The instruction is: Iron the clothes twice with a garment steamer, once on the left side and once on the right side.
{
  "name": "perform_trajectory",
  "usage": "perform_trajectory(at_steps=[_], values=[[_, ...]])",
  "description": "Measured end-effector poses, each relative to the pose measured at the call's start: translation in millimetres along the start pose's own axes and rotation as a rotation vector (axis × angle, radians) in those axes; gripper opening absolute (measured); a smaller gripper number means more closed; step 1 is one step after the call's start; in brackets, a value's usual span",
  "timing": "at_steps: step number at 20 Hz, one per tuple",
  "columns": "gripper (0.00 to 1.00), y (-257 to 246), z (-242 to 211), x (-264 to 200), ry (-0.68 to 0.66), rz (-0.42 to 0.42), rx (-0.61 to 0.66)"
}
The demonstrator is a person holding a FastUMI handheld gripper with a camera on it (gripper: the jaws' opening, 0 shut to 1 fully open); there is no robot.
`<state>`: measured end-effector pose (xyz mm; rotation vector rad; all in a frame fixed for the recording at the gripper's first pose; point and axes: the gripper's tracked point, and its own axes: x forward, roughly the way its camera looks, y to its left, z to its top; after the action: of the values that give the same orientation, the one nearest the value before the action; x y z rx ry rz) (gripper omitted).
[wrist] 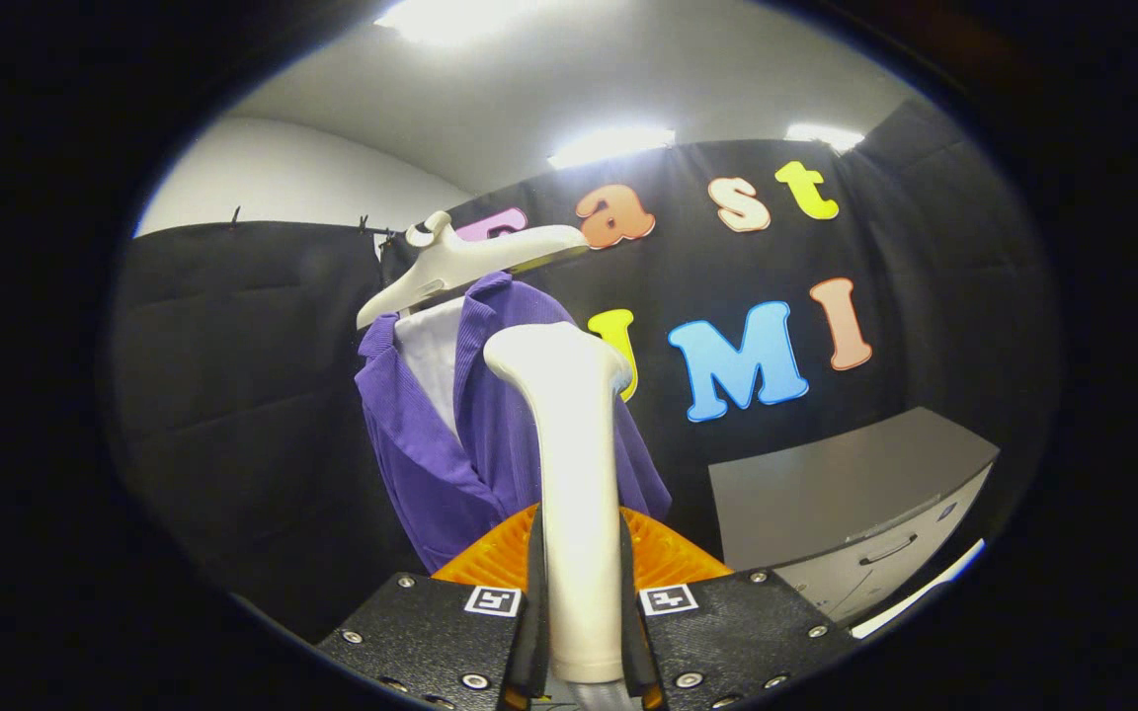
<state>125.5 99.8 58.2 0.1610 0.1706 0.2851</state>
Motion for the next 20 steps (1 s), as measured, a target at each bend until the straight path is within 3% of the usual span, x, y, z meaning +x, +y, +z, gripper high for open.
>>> perform_trajectory(at_steps=[7,20], values=[[0.29,25,20,42,-0.130,-0.080,-0.162],[0.31,33,-36,76,-0.084,-0.151,-0.353]])
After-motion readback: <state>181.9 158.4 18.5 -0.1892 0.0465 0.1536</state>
